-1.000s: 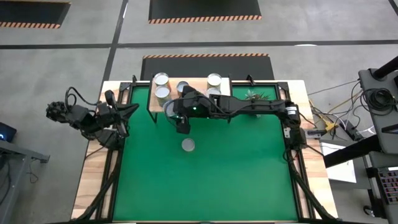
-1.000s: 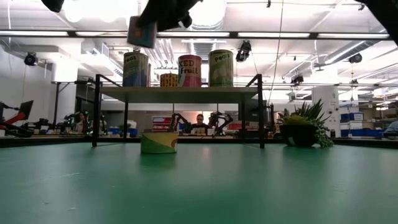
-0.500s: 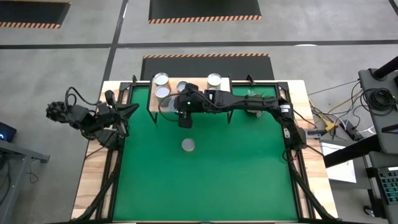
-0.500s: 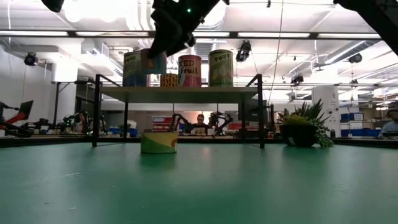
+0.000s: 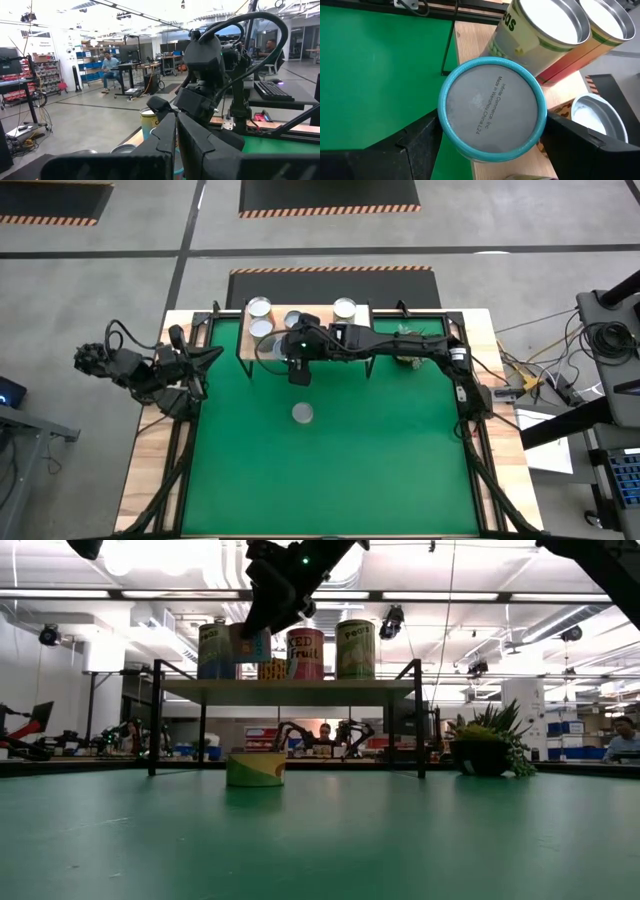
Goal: Pick and place cans onto a shelf
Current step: Put the small blue can on the shelf aligned with the other small yellow can
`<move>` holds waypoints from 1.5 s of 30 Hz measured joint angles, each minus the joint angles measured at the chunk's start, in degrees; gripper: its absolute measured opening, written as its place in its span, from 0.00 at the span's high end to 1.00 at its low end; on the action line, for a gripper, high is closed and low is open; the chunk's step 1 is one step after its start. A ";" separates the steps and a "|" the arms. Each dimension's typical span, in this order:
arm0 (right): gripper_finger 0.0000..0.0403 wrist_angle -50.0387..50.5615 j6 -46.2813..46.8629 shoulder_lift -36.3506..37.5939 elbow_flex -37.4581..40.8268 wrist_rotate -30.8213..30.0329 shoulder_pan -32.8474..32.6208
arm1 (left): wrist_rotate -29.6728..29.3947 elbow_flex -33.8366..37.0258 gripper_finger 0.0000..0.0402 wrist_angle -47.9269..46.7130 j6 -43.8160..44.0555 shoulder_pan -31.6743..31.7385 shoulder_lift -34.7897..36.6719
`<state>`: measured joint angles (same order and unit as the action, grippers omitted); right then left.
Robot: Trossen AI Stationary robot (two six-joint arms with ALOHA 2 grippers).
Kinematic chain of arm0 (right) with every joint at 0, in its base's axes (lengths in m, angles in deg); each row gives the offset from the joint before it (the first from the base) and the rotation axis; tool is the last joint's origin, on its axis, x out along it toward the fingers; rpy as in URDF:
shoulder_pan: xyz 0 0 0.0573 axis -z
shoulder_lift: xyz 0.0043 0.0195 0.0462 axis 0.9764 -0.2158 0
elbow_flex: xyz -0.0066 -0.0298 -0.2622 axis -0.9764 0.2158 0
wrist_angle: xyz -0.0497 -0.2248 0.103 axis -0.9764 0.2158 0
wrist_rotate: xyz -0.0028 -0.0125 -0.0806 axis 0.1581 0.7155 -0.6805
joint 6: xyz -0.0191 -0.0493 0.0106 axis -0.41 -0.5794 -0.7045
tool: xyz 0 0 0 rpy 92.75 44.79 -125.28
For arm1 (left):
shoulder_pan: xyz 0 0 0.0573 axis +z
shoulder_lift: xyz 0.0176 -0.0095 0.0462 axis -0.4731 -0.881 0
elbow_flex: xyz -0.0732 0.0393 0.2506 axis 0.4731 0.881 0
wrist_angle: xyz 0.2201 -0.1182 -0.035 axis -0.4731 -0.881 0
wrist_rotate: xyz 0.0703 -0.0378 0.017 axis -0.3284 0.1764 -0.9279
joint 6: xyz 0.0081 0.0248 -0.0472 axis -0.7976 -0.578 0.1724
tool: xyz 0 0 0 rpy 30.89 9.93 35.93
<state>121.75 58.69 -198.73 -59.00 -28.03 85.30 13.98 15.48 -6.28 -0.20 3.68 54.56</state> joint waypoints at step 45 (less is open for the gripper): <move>0.20 -2.12 -2.89 0.15 -0.04 -2.97 0.63 | 0.02 0.00 1.00 0.00 0.00 0.02 0.00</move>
<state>119.63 55.80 -198.57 -59.04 -31.00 85.93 14.00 15.48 -6.28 -0.20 3.70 54.56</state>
